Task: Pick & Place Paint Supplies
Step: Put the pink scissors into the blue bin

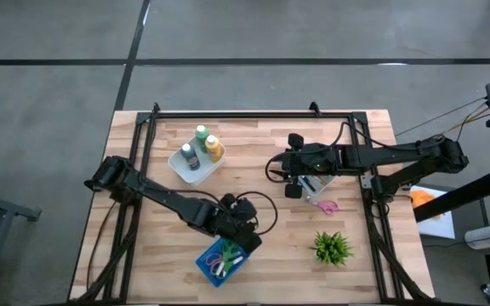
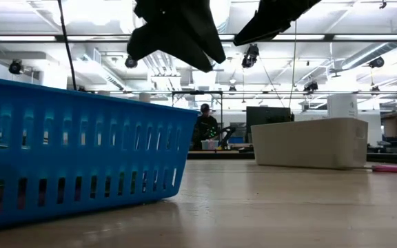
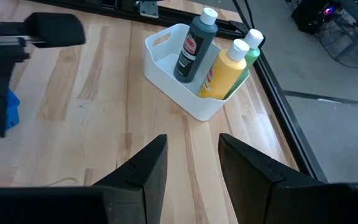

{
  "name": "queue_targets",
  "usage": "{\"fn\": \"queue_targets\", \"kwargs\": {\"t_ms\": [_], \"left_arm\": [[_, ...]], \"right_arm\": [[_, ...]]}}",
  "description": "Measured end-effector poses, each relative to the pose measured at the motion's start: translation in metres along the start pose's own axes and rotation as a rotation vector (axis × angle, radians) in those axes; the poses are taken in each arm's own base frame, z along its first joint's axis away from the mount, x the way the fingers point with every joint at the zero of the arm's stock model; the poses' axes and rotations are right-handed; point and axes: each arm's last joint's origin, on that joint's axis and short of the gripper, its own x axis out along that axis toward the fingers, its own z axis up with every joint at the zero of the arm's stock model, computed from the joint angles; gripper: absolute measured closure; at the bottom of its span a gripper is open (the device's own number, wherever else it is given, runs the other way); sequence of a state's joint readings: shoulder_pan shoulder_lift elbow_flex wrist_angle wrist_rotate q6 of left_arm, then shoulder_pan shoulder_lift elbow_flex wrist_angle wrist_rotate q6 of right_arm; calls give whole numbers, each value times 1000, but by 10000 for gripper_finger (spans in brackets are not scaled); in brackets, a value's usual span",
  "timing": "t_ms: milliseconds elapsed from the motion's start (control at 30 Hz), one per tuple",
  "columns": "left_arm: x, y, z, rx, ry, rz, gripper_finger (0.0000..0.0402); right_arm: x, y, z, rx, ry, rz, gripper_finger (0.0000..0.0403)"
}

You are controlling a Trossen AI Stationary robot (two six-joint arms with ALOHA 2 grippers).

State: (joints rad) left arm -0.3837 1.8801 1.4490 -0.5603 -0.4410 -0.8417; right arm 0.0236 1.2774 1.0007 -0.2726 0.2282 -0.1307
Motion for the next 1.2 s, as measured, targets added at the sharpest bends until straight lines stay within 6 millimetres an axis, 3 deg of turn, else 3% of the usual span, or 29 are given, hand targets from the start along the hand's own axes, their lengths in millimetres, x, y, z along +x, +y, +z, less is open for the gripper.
{"fn": "queue_targets", "kwargs": {"t_ms": [367, 700, 1000, 1200], "left_arm": [[10, 14, -1, 139, -199, 225, 288], [18, 32, 0, 295, -241, 360, 288], [22, 52, 12, 331, -312, 230, 288], [6, 92, -6, 357, -489, 8, 288]], "right_arm": [[0, 0, 0, 0, 0, 0, 260], [0, 0, 0, 0, 1, 1, 260], [0, 0, 0, -1, 2, 0, 260], [0, 0, -1, -1, 6, 1, 260]]}}
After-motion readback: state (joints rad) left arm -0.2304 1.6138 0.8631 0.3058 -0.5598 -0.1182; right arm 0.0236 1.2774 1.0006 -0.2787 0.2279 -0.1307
